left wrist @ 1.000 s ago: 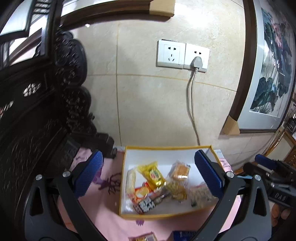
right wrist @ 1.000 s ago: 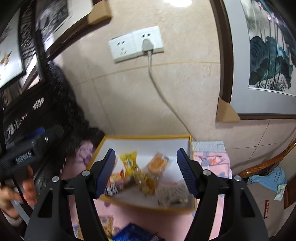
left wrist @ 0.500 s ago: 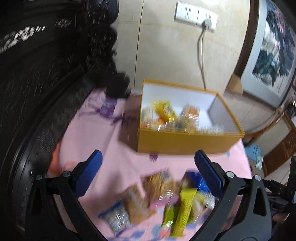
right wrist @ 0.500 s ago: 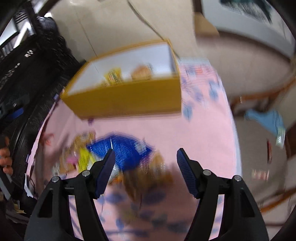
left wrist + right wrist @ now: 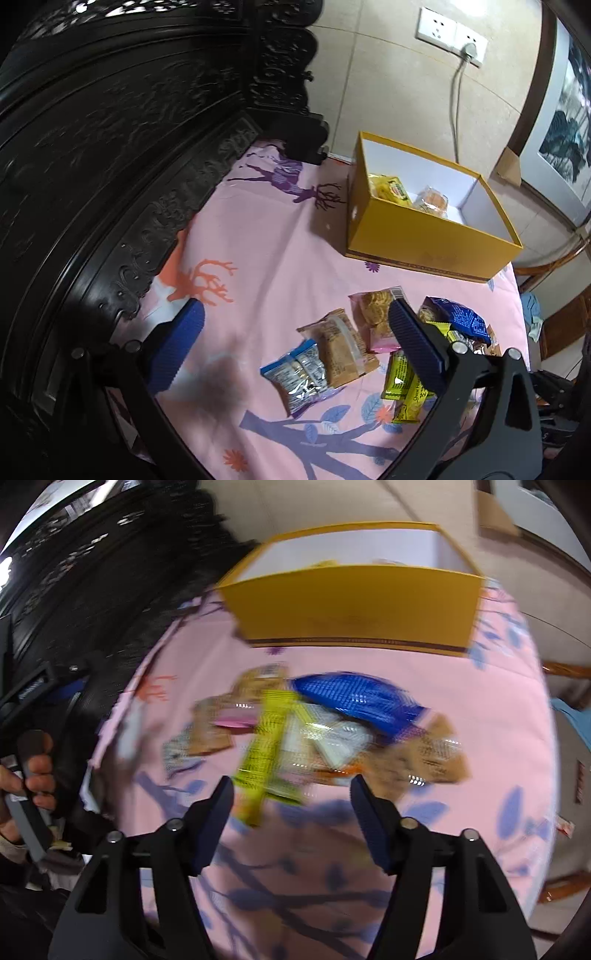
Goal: Organize snacks
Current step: 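Move both tools back over the remaining snack pile, then grasp the yellow snack stick with the right tool while the left tool grasps the blue-white packet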
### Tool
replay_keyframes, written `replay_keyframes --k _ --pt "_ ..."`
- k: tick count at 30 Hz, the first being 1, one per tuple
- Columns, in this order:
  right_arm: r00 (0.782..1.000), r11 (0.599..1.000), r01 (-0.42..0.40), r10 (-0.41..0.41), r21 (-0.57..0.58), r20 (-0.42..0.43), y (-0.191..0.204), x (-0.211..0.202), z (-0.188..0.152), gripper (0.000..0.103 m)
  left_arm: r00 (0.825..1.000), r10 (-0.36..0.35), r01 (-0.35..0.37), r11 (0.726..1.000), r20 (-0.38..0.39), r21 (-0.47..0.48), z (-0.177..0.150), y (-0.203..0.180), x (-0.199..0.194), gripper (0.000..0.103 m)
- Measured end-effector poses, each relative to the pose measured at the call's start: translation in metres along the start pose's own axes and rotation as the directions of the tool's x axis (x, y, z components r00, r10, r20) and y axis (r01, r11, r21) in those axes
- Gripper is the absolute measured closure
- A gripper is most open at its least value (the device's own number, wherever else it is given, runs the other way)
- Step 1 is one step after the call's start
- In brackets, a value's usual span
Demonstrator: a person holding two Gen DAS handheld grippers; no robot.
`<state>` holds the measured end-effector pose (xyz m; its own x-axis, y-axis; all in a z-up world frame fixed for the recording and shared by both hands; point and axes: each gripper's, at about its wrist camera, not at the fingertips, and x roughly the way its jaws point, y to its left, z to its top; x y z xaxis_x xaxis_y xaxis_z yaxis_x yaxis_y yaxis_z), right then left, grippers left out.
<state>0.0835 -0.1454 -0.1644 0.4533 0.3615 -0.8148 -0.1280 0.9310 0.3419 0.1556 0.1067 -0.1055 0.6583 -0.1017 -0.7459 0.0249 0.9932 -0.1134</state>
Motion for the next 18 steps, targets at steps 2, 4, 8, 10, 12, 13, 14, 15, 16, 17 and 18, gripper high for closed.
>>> replay_keyframes --k 2,4,8,10,12,13,14,15,16,17,18 --pt "0.999 0.999 -0.039 0.039 -0.008 -0.007 0.008 0.011 0.004 0.046 1.000 -0.008 0.008 1.000 0.002 -0.011 -0.003 0.004 -0.003 0.002" --pt "0.998 0.998 -0.056 0.056 -0.012 -0.030 0.014 0.027 0.009 0.055 1.000 -0.015 0.015 1.000 0.006 -0.014 -0.007 0.006 -0.006 0.002" --pt "0.997 0.999 -0.041 0.039 -0.025 -0.070 0.022 0.051 0.015 0.056 1.000 -0.017 0.017 1.000 0.012 -0.006 -0.013 0.009 -0.010 0.002" --pt "0.995 0.999 -0.006 0.003 -0.031 -0.099 0.025 0.064 0.016 0.056 1.000 -0.017 0.017 1.000 0.009 -0.011 -0.016 0.014 -0.012 0.002" --pt "0.992 0.999 0.016 -0.019 -0.028 -0.121 0.026 0.074 0.016 0.056 1.000 -0.017 0.017 1.000 0.003 -0.023 -0.018 0.018 -0.013 0.002" --pt "0.992 1.000 0.018 -0.021 -0.024 -0.126 0.026 0.077 0.016 0.057 1.000 -0.018 0.018 0.999 -0.001 -0.032 -0.020 0.022 -0.012 0.002" --pt "0.991 0.999 0.026 -0.030 -0.031 -0.133 0.029 0.081 0.017 0.060 1.000 -0.016 0.016 0.999 -0.003 -0.037 -0.021 0.025 -0.012 0.002" --pt "0.989 0.998 0.045 -0.051 -0.045 -0.140 0.029 0.083 0.016 0.072 1.000 -0.007 0.007 0.999 -0.007 -0.042 -0.023 0.028 -0.012 0.002" --pt "0.986 0.997 0.054 -0.062 -0.057 -0.153 0.030 0.087 0.016 0.088 1.000 -0.002 0.001 0.999 -0.010 -0.046 -0.024 0.030 -0.011 0.002" --pt "0.985 0.997 0.048 -0.058 -0.059 -0.164 0.029 0.089 0.016 0.087 1.000 0.003 -0.004 0.999 -0.017 -0.053 -0.025 0.033 -0.009 0.002" --pt "0.985 0.997 0.048 -0.057 -0.060 -0.163 0.029 0.091 0.017 0.088 1.000 0.005 -0.006 0.998 -0.022 -0.059 -0.025 0.035 -0.008 0.002"
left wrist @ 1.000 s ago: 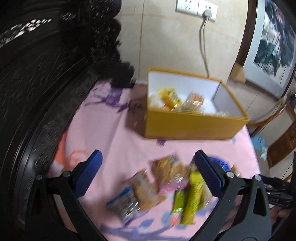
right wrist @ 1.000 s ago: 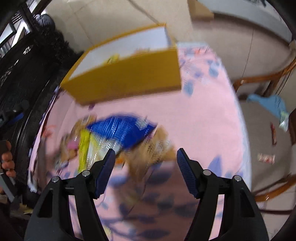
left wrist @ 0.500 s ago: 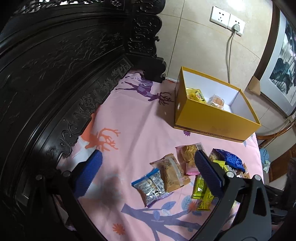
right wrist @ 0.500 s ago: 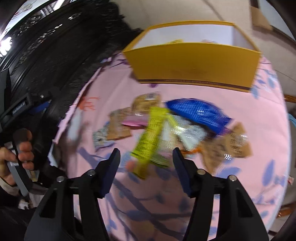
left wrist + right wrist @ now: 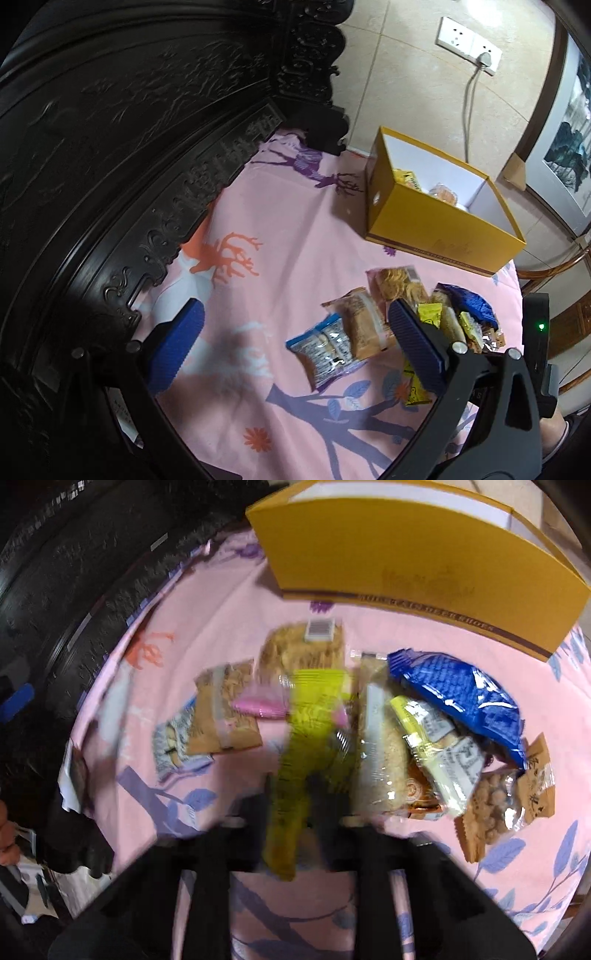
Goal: Organize snacks
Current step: 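Grasp the yellow snack stick with the right tool while the left tool grasps the blue-white packet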
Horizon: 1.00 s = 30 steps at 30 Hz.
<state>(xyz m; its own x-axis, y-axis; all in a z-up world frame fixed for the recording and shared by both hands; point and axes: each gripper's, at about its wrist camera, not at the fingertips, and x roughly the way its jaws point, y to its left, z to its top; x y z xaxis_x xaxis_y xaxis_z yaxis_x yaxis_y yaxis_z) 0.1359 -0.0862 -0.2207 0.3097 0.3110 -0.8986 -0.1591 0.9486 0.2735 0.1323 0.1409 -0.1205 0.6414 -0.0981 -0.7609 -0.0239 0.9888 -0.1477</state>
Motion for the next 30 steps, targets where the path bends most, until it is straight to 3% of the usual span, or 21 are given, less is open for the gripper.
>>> replay_keyframes --k 4,6,10,15,17,19,21,26,28,30 --pt "1.000 1.000 0.000 0.000 0.000 -0.009 -0.001 -0.002 0.001 0.090 0.999 0.022 -0.022 1.000 -0.025 -0.014 -0.002 0.006 0.009 0.002" --pt "1.000 0.999 -0.024 0.024 0.023 -0.002 -0.002 -0.008 0.001 0.103 0.999 0.034 -0.033 0.999 -0.038 0.008 -0.003 0.005 0.016 0.002" --pt "0.998 0.998 -0.056 0.055 0.030 0.034 -0.004 -0.029 -0.006 0.103 0.997 0.055 -0.047 0.991 -0.060 0.125 -0.013 -0.009 0.034 0.002" --pt "0.996 0.996 -0.088 0.088 0.032 0.002 -0.005 -0.020 -0.010 0.102 0.991 0.100 -0.070 0.957 -0.093 0.281 -0.029 -0.032 0.056 0.002" --pt "0.996 0.996 -0.086 0.086 0.039 -0.007 -0.004 -0.014 -0.007 0.092 0.990 0.091 -0.059 0.960 -0.105 0.275 -0.029 -0.033 0.057 0.002" --pt "0.997 0.996 -0.080 0.081 0.046 -0.016 -0.001 -0.007 -0.003 0.069 0.991 0.079 -0.049 0.966 -0.110 0.255 -0.028 -0.030 0.055 0.002" --pt "0.998 0.997 -0.061 0.062 0.041 -0.016 0.002 -0.002 0.002 0.064 0.991 0.080 -0.049 0.965 -0.109 0.256 -0.028 -0.028 0.054 0.002" --pt "0.999 1.000 0.006 -0.007 -0.024 -0.038 0.012 0.019 0.006 0.065 0.991 0.096 -0.062 0.950 -0.097 0.306 -0.029 -0.029 0.058 0.002" --pt "0.998 0.998 0.035 -0.037 -0.051 -0.041 0.014 0.020 0.005 0.082 0.990 0.099 -0.061 0.941 -0.099 0.332 -0.031 -0.032 0.062 0.002" --pt "0.999 1.000 0.014 -0.015 -0.027 -0.048 0.009 0.018 0.003 0.082 0.991 0.090 -0.049 0.933 -0.100 0.357 -0.034 -0.036 0.067 0.002"
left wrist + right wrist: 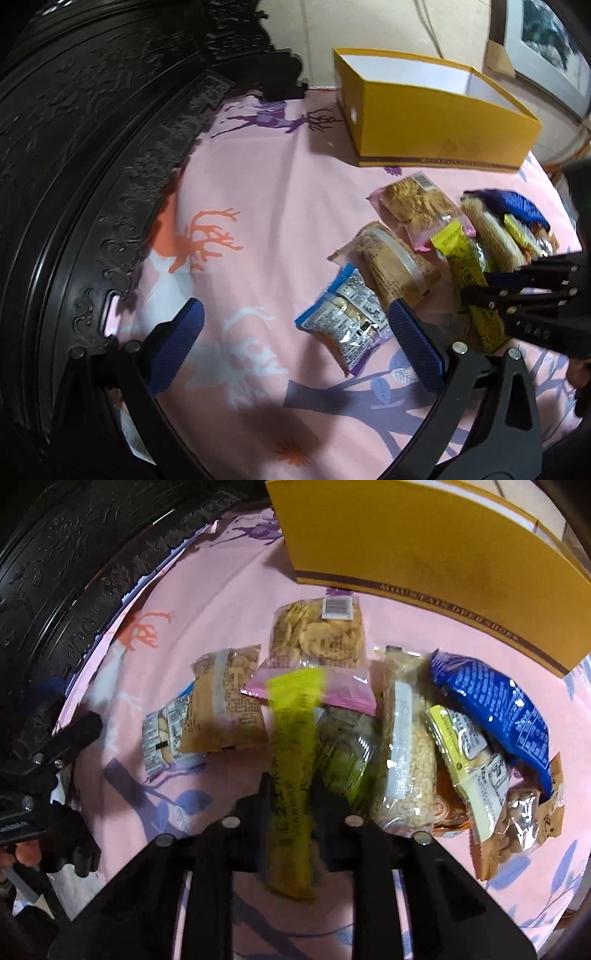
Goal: Organize snacks
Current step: 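Grasp the yellow snack stick with the right tool while the left tool grasps the blue-white packet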
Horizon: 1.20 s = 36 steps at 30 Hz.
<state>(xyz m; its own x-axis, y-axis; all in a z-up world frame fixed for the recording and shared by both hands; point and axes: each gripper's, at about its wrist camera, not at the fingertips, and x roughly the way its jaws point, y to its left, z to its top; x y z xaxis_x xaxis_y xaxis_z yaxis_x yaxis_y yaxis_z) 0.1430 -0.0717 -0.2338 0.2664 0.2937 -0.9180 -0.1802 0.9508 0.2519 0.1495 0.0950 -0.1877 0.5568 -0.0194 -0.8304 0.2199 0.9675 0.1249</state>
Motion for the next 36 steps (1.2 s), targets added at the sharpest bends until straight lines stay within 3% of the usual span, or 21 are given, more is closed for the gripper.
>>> replay_keyframes --k 8,12,15,18,26,31,36 --pt "0.997 0.991 -0.077 0.075 0.112 0.024 -0.023 -0.025 -0.011 0.082 0.998 -0.044 0.051 0.992 -0.055 0.119 0.000 -0.034 0.040 0.002" --pt "0.995 0.986 -0.098 0.093 0.137 0.048 -0.026 -0.036 -0.013 0.082 0.990 -0.071 0.084 0.991 -0.125 0.104 -0.005 -0.037 0.064 0.002" --pt "0.994 0.984 -0.104 0.095 0.147 0.062 -0.027 -0.040 -0.015 0.082 0.967 -0.147 0.156 0.987 -0.207 0.026 -0.010 -0.033 0.084 0.002" --pt "0.993 0.982 -0.105 0.094 0.155 0.074 -0.029 -0.044 -0.016 0.082 0.973 -0.148 0.154 0.988 -0.178 0.024 -0.011 -0.035 0.082 0.003" --pt "0.990 0.979 -0.117 0.103 0.164 0.093 -0.035 -0.051 -0.019 0.082 0.971 -0.189 0.184 0.982 -0.143 -0.050 -0.016 -0.025 0.066 0.053" --pt "0.989 0.981 -0.118 0.103 0.156 0.105 -0.032 -0.053 -0.018 0.082 0.960 -0.247 0.229 0.964 -0.133 -0.132 -0.021 -0.018 0.056 0.067" --pt "0.987 0.981 -0.125 0.108 0.147 0.116 -0.031 -0.058 -0.018 0.082 0.960 -0.255 0.241 0.962 -0.115 -0.129 -0.024 -0.019 0.044 0.083"
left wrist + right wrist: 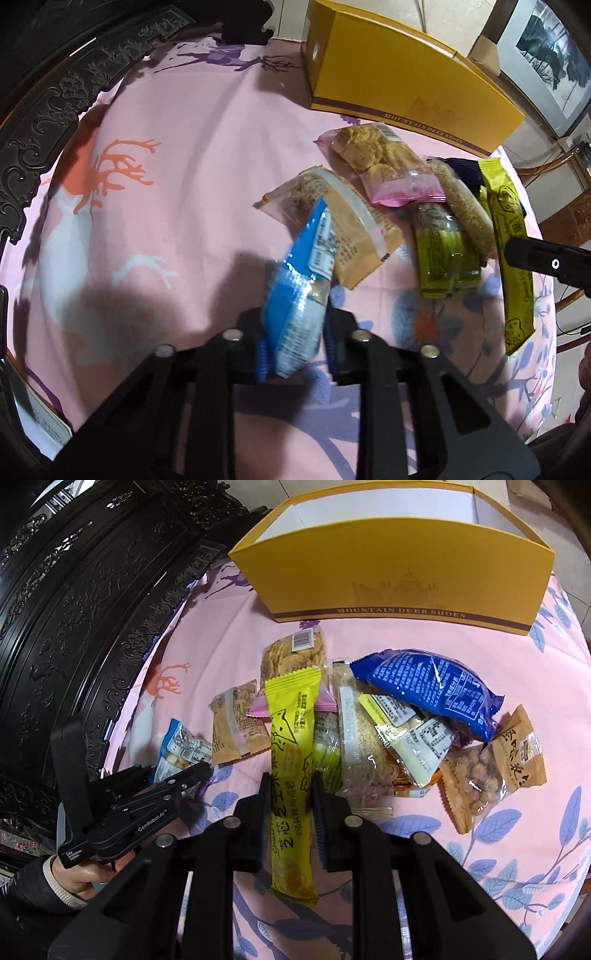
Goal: Organize snacks
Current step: 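Grasp the yellow snack stick with the right tool while the left tool grasps the blue-white packet, then carry the yellow stick and blue-white packet into the yellow box with both tools, release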
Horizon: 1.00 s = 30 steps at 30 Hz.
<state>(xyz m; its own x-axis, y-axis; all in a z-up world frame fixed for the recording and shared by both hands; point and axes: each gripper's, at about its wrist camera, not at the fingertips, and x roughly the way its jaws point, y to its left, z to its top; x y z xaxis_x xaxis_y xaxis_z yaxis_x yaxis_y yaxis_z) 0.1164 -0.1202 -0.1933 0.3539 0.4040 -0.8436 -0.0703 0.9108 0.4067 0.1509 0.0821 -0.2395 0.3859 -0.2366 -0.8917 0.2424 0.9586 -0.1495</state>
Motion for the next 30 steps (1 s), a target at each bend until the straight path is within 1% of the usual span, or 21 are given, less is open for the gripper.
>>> replay_keyframes --k 5,12,16,20,27,30 --pt "1.000 1.000 -0.006 0.007 -0.006 0.016 0.003 -0.005 0.000 0.082 1.000 -0.011 0.011 1.000 0.019 -0.019 -0.002 0.001 -0.013 0.085" --pt "0.999 1.000 -0.019 0.020 -0.017 0.046 0.007 -0.017 0.000 0.082 0.996 -0.014 0.015 1.000 0.087 -0.019 0.005 -0.002 -0.047 0.085" --pt "0.997 1.000 -0.027 0.028 -0.017 0.070 0.009 -0.024 0.002 0.082 0.991 -0.013 0.012 1.000 0.133 0.007 0.016 -0.011 -0.069 0.085" --pt "0.994 0.999 -0.038 0.039 -0.014 0.100 0.009 -0.032 0.005 0.082 0.983 -0.028 0.023 0.999 0.181 0.026 0.029 -0.023 -0.088 0.085" --pt "0.986 0.998 -0.056 0.055 0.006 0.160 0.003 -0.053 0.011 0.082 0.973 -0.049 0.036 0.998 0.228 0.059 0.050 -0.044 -0.110 0.085" --pt "0.981 0.998 -0.064 0.060 0.017 0.184 -0.001 -0.066 0.014 0.082 0.970 -0.071 0.060 0.997 0.234 0.055 0.060 -0.053 -0.117 0.085"
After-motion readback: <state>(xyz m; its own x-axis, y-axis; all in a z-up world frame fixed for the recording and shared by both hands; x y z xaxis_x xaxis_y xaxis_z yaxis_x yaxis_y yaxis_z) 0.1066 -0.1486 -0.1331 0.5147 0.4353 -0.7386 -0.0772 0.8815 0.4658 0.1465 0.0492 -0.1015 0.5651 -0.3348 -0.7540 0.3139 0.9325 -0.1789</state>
